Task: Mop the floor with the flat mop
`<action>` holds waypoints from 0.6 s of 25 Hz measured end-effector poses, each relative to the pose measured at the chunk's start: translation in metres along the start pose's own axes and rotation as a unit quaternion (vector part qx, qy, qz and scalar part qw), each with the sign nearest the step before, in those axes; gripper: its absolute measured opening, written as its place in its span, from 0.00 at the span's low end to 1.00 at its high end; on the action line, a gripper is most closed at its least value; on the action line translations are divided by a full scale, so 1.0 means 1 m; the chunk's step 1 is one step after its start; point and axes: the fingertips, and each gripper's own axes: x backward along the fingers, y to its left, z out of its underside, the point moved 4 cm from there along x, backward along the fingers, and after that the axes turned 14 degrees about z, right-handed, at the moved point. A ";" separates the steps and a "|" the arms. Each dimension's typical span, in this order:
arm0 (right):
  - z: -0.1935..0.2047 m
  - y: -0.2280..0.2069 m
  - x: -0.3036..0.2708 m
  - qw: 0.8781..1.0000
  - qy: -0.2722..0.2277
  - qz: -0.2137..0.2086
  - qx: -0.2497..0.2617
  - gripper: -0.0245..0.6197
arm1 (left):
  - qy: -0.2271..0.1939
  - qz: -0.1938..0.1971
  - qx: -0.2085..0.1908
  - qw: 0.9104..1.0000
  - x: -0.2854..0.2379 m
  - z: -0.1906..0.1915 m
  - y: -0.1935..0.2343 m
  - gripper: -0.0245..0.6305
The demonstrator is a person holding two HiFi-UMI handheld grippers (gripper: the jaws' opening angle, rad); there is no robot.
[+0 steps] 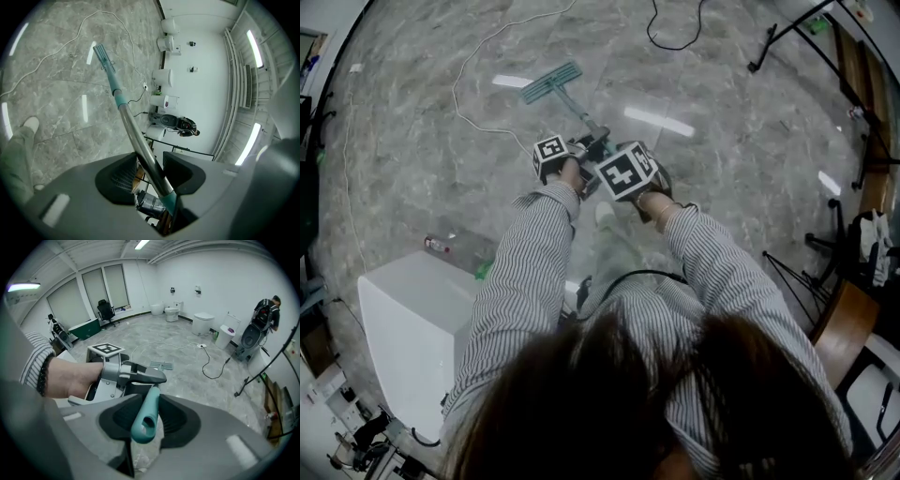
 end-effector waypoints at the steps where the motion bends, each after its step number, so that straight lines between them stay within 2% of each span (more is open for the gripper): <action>1: 0.013 -0.002 0.008 1.000 -0.003 -0.002 -0.003 0.21 | 0.001 0.000 -0.002 1.000 0.001 0.015 0.003 0.31; 4: 0.061 -0.008 0.033 1.000 -0.010 -0.006 -0.012 0.21 | 0.011 -0.001 -0.012 1.000 0.005 0.065 0.019 0.32; 8: 0.145 -0.010 0.067 1.000 -0.012 -0.007 -0.002 0.21 | 0.010 0.000 -0.017 1.000 0.015 0.148 0.050 0.32; 15: 0.295 -0.016 0.136 0.999 0.007 -0.009 0.035 0.21 | 0.000 0.013 0.003 1.000 0.034 0.305 0.103 0.31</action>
